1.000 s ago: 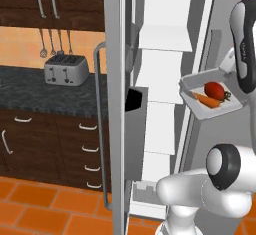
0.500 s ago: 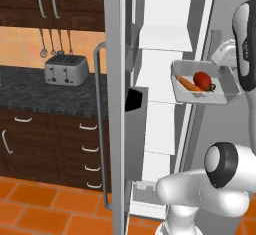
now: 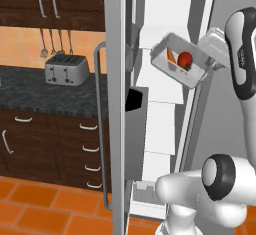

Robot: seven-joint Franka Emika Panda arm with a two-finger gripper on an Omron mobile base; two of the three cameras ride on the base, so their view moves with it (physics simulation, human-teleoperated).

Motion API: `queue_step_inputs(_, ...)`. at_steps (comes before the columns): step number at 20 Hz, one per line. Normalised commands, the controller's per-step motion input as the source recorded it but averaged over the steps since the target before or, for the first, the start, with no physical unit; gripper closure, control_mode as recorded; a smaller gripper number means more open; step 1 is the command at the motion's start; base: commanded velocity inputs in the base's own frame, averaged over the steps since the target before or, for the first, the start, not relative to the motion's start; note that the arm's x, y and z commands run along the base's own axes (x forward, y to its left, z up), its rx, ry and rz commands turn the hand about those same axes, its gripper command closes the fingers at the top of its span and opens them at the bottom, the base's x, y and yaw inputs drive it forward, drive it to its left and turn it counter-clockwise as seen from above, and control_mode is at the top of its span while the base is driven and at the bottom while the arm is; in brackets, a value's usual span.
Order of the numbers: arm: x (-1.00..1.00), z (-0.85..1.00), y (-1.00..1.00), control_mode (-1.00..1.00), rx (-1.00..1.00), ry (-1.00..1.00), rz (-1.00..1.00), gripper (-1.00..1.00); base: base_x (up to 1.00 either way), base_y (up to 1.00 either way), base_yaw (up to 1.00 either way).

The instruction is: Take the meat container that has the chicken drumstick and place it on the second highest rack of the freezer. Then take the vegetable container that has the carrot and tomato and place it on the highest rack of the freezer.

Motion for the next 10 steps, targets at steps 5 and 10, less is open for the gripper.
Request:
queue_step_inputs(5, 0.09, -0.06, 0.18, -1.0, 0.35, 0.09, -0.69, 1.0, 0.0, 0.0, 0.0)
queue_step_inputs(10, 0.18, -0.08, 0.33, -1.0, 0.29, 0.09, -0.68, 1.0, 0.0, 0.0, 0.0)
